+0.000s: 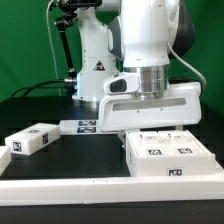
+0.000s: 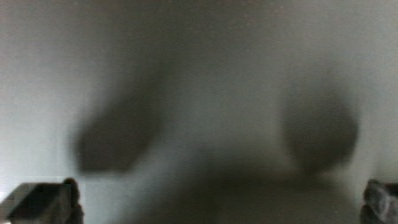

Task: Assemble cabinet

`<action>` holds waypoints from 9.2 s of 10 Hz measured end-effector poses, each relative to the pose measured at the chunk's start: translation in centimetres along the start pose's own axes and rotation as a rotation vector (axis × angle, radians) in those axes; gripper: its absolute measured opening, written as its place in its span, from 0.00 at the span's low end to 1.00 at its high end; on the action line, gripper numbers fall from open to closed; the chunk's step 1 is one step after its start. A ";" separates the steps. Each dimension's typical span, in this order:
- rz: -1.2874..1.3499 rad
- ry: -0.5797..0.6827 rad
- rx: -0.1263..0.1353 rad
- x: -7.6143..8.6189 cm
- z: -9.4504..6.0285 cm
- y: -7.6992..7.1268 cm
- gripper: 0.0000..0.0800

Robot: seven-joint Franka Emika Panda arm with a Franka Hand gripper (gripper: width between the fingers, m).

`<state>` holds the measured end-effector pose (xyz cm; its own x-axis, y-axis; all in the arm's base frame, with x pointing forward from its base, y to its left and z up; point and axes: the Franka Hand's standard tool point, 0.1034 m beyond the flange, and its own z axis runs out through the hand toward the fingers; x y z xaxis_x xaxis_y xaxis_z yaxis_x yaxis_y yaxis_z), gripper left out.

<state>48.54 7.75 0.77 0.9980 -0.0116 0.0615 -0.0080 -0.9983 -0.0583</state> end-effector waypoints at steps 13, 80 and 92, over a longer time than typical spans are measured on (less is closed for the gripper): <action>-0.088 0.032 0.003 1.0 0.3 -0.5 0.25; 0.385 -0.024 -0.127 -8.7 -4.7 24.6 1.00; 0.360 -0.037 -0.144 -7.7 -2.8 24.7 0.70</action>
Offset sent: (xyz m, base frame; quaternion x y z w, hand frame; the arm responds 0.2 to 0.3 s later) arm 0.0162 -0.0038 -0.0115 -0.0224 0.0383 -0.0219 0.9988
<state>40.50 -16.95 1.66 0.9312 -0.3636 0.0264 -0.3645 -0.9285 0.0710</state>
